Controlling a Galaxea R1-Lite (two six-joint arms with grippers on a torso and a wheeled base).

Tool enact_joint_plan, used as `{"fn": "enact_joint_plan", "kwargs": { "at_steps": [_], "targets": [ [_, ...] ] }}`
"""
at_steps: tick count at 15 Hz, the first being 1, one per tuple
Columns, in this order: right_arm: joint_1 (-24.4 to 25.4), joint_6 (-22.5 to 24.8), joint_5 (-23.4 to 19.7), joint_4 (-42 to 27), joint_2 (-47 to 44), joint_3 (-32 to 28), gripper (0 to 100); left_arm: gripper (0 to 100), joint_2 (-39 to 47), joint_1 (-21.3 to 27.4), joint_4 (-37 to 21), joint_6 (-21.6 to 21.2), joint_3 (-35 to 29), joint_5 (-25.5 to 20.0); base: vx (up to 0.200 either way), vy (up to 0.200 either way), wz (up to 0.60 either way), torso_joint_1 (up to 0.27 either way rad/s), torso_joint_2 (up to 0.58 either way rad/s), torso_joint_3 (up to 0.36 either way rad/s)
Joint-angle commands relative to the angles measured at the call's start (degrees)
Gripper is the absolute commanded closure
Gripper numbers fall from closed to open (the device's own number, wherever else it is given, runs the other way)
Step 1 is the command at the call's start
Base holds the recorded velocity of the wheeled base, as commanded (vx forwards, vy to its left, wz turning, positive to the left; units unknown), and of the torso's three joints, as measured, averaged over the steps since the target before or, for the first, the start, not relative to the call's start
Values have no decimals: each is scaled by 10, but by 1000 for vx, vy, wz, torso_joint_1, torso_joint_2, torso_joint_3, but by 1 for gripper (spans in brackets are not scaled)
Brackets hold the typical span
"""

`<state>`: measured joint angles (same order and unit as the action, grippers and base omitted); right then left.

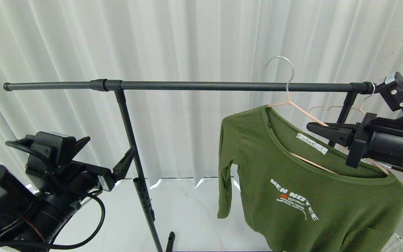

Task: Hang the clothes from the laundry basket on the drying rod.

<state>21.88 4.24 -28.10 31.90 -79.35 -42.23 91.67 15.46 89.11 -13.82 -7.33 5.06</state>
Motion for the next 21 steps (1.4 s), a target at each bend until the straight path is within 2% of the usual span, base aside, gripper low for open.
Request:
{"fn": "enact_joint_plan", "kwargs": {
  "at_steps": [1,3,4,6,8,11,15,19,21],
  "targets": [
    [0,1,0,0,-3,-2,100,0,-27,-3,0,2,73,7,0,0,0,0,0,0],
    [0,0,-2,0,-3,-1,100,0,-47,-16,0,57,73,13,0,0,0,0,0,0],
    [-1,-1,-2,1,-3,0,100,0,-47,-18,0,71,73,14,0,0,0,0,0,0],
    [0,-1,-1,1,-1,0,100,0,-45,-18,-1,70,73,19,0,0,0,0,0,0],
    [-5,-22,7,1,8,-1,100,0,-44,-17,0,63,73,21,0,0,0,0,0,0],
    [-21,-42,57,-1,14,2,100,0,-52,-18,0,64,73,21,0,0,0,0,0,0],
    [-20,-46,58,-4,23,29,100,0,-67,-19,0,65,73,21,0,0,0,0,0,0],
    [-27,-46,59,-4,20,32,100,0,-67,-18,0,62,73,21,0,0,0,0,0,0],
    [-27,-46,59,-3,15,33,100,0,-64,-18,0,63,73,21,200,0,0,-2,0,7]
  ]
}}
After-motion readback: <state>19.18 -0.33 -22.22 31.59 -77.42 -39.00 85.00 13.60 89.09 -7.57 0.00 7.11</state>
